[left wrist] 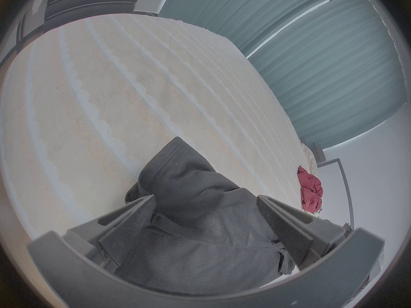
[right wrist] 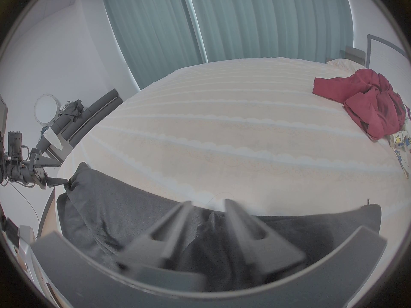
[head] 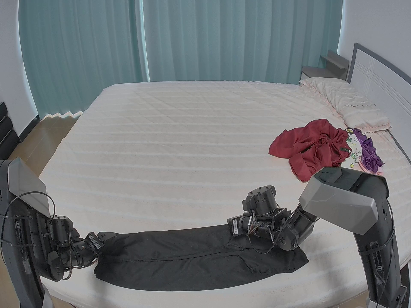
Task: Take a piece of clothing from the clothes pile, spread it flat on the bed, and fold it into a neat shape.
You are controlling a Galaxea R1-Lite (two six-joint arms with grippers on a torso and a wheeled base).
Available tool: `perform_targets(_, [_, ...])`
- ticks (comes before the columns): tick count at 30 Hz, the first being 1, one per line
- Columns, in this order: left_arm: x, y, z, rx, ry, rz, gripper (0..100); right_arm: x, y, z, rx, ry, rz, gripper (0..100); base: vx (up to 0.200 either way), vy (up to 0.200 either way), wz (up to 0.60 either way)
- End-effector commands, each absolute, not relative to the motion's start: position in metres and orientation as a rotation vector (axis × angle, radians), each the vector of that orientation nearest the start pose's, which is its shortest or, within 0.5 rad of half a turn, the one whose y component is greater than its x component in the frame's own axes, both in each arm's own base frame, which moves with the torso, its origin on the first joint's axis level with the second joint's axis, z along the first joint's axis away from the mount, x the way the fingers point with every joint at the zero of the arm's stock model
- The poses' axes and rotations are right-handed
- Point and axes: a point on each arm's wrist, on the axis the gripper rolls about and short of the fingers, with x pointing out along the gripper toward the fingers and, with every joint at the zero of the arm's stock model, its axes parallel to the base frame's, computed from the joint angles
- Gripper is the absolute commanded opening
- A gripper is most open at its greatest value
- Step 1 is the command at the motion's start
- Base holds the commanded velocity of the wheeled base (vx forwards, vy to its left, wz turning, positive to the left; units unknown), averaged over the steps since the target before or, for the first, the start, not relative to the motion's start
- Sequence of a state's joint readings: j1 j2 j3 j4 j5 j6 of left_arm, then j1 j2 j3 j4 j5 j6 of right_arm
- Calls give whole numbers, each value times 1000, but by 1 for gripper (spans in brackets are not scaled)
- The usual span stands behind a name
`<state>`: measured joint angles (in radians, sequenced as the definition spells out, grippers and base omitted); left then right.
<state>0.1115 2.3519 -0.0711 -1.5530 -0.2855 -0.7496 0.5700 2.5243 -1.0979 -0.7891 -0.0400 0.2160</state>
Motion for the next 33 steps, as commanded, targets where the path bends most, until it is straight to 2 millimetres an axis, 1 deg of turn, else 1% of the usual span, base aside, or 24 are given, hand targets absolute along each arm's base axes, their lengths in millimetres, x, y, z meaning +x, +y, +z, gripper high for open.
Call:
perform_targets(1, [230, 20, -36, -858, 740, 107, 100, 360, 229, -51, 13, 665, 441, 100, 0, 0, 0])
perform_targets(5, [230, 20, -36, -858, 741, 108, 100, 361, 228, -46, 24, 630, 444, 100, 0, 0, 0])
perform_targets(6, [230, 20, -36, -858, 741, 108, 100, 362, 227, -42, 31, 609, 443, 100, 0, 0, 0])
perform_targets(8, [230, 20, -36, -858, 741, 108, 100, 362, 227, -42, 31, 609, 443, 100, 0, 0, 0])
perform_targets(9, [230, 20, -36, -858, 740, 107, 100, 362, 212, -37, 38, 620, 414, 100, 0, 0, 0])
perform_targets(10, [230, 20, -36, -859, 739, 109, 100, 361, 210, -37, 38, 623, 411, 100, 0, 0, 0])
perform_targets(11, [230, 20, -36, -858, 741, 108, 100, 361, 200, -34, 49, 628, 390, 100, 0, 0, 0])
perform_targets(12, [230, 20, -36, -858, 741, 108, 100, 361, 200, -34, 49, 628, 390, 100, 0, 0, 0])
perform_targets(13, [231, 20, -36, -858, 740, 107, 100, 360, 188, -33, 61, 641, 369, 100, 0, 0, 0])
perform_targets(14, [231, 20, -36, -858, 740, 107, 100, 360, 187, -33, 61, 642, 366, 100, 0, 0, 0])
perform_targets(16, [231, 20, -36, -858, 740, 107, 100, 361, 174, -30, 93, 647, 333, 100, 0, 0, 0])
perform_targets(19, [230, 20, -36, -858, 741, 108, 100, 361, 165, -24, 129, 654, 303, 100, 0, 0, 0])
perform_targets(21, [231, 20, -36, -858, 740, 107, 100, 359, 158, -25, 131, 670, 290, 100, 0, 0, 0])
perform_targets(24, [231, 20, -36, -858, 740, 107, 100, 355, 154, -30, 134, 700, 293, 100, 0, 0, 0])
perform_targets(27, [230, 20, -36, -858, 741, 108, 100, 354, 151, -30, 152, 713, 291, 100, 0, 0, 0])
perform_targets(33, [231, 20, -36, -859, 739, 109, 100, 348, 151, -35, 148, 790, 317, 100, 0, 0, 0])
